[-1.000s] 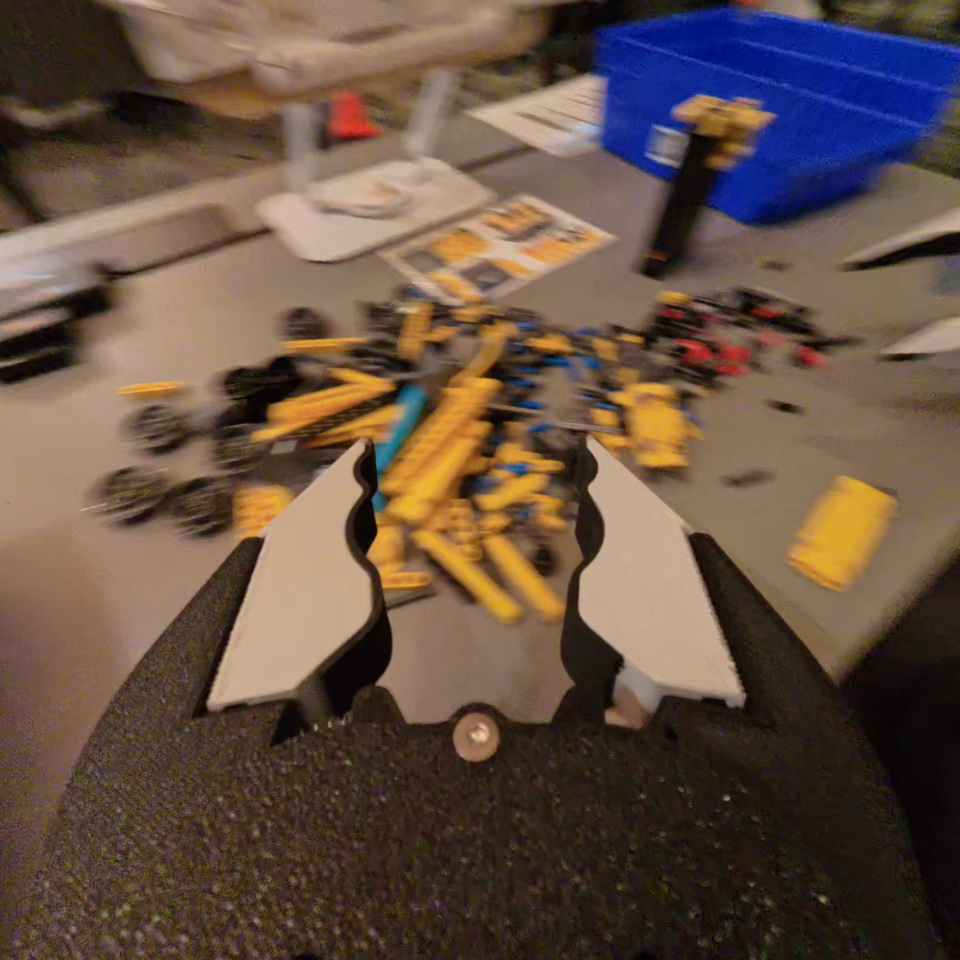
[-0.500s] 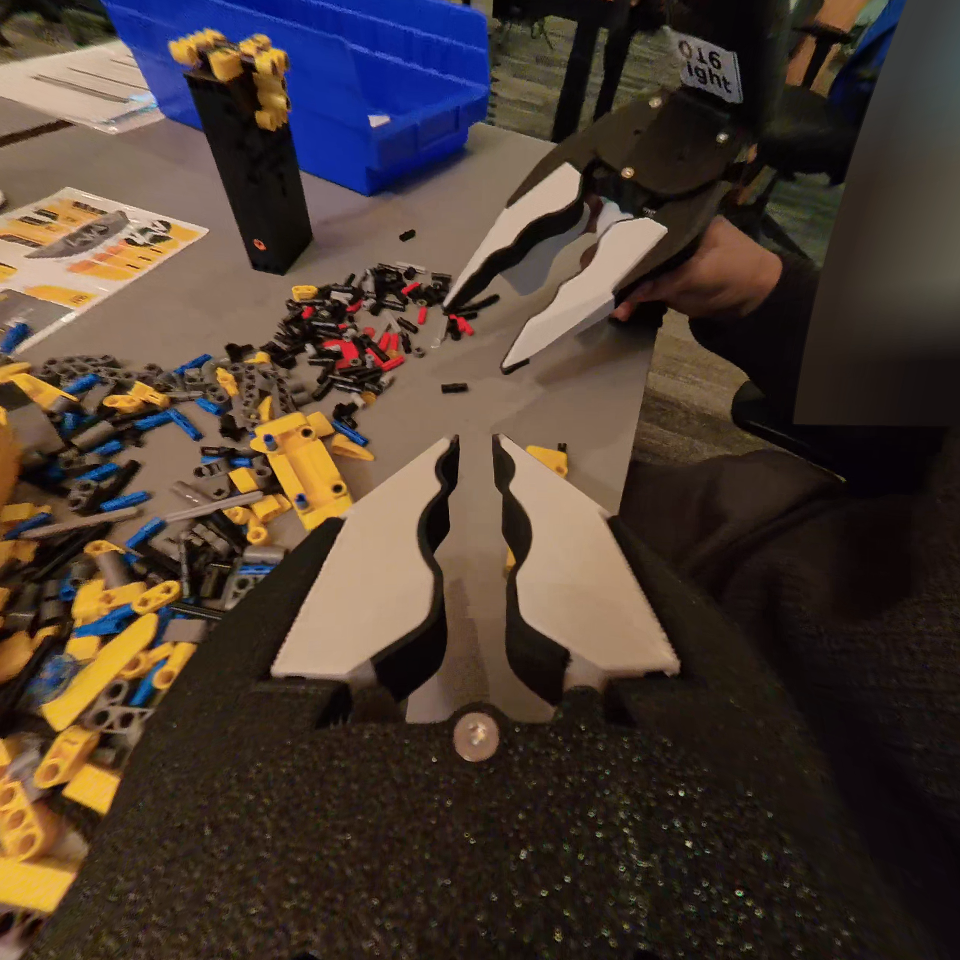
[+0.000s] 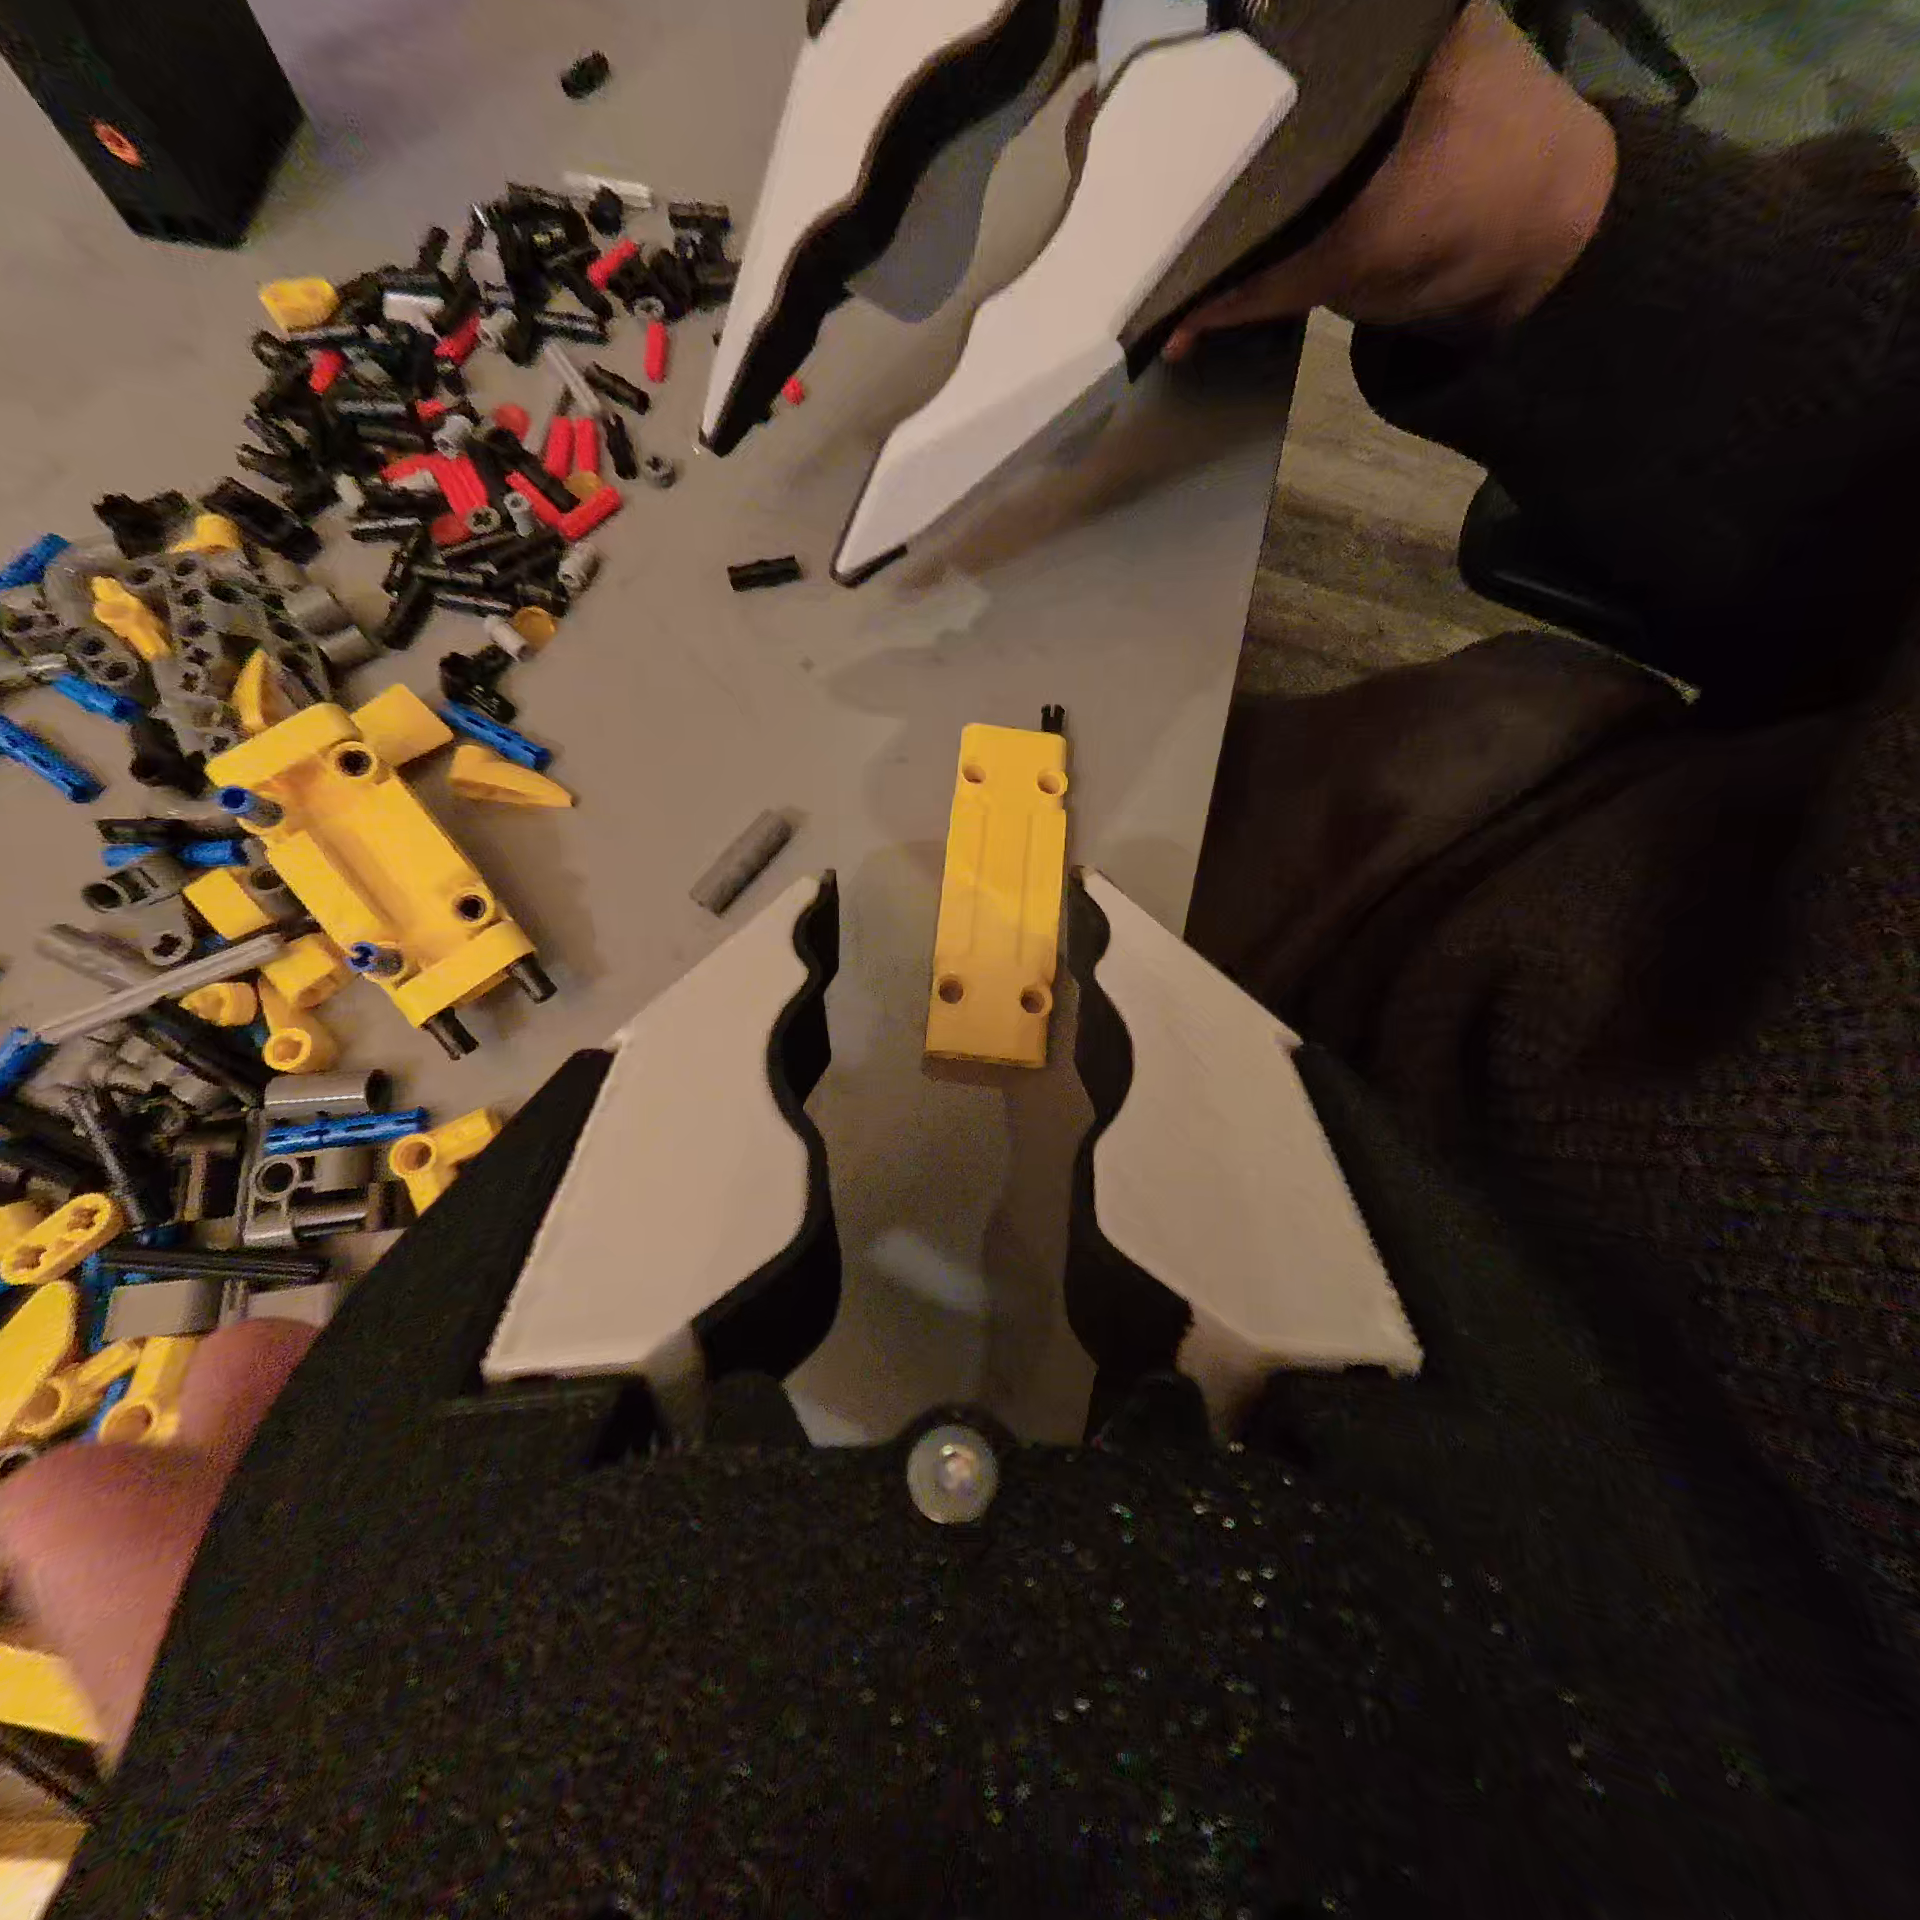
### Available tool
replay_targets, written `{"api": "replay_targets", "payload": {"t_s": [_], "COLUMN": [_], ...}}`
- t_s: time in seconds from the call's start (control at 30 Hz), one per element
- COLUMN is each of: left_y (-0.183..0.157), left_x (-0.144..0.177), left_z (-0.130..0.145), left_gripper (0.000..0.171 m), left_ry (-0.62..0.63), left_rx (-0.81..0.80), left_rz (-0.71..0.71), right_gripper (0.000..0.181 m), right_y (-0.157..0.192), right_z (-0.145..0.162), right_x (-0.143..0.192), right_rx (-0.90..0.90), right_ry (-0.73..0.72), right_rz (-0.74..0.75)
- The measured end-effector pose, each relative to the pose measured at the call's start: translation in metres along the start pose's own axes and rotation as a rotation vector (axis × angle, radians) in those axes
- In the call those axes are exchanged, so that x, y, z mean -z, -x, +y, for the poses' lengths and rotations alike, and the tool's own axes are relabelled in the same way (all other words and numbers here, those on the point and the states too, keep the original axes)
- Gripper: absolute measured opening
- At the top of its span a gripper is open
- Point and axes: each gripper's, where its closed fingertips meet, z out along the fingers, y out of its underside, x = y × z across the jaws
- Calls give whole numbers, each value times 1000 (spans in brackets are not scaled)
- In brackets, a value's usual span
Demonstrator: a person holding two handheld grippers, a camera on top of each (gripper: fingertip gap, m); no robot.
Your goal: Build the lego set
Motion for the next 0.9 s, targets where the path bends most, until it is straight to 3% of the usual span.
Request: {"api": "replay_targets", "payload": {"t_s": [0.27,0.57,0.9], "left_y": [7,2,-2], "left_x": [16,0,9], "left_z": [-14,1,-8], "left_gripper": [46,46,47], "left_ry": [-134,5,-78], "left_rx": [19,-94,-60], "left_rz": [-40,-108,-42], "right_gripper": [31,30,20], "right_y": [-4,-1,2], "right_z": [1,2,5], "right_x": [-1,-1,-4], "right_rx": [-72,-138,-110], "right_ry": [8,10,40], "right_rz": [-25,-109,-104]}}
